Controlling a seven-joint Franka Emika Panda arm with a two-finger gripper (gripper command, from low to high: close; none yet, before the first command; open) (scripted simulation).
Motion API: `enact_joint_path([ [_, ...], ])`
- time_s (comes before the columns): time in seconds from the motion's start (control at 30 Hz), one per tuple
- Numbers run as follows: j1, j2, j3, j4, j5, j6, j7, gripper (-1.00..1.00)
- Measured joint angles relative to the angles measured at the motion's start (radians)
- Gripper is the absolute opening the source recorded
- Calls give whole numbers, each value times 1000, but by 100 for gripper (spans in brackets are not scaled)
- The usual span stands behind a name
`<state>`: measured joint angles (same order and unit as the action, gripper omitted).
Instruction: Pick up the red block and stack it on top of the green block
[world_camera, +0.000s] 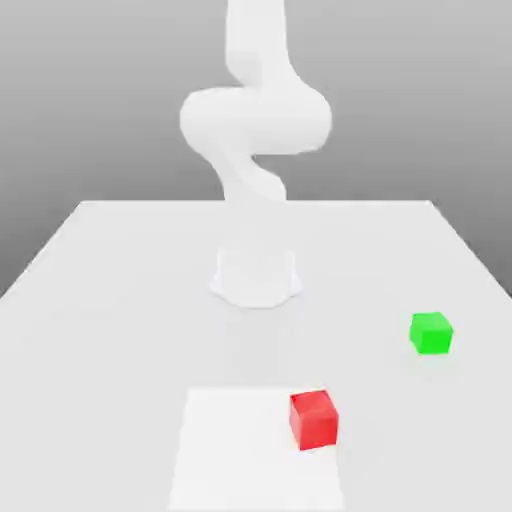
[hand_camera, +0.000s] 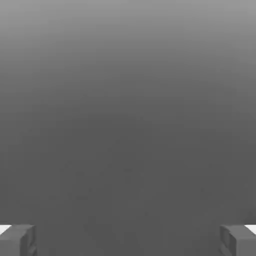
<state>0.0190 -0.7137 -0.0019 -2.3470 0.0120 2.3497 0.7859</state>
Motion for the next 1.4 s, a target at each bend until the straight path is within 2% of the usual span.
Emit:
enact_joint_path([
  [0.4, 84, 447, 25, -237, 40, 255, -56, 0],
  [0.63, 115, 700, 53, -373, 0, 401, -44, 0],
  [0.87, 135, 954, 29, -367, -48, 605, -12, 0],
  [0.9, 137, 974, 26, -364, -50, 622, -11, -100],
  [1.13, 135, 970, 28, -365, -53, 619, -8, -100],
  [1.33, 129, 777, 44, -393, -21, 454, -33, -100],
  [1.4, 181, 735, 73, -407, 5, 426, -99, -100],
])
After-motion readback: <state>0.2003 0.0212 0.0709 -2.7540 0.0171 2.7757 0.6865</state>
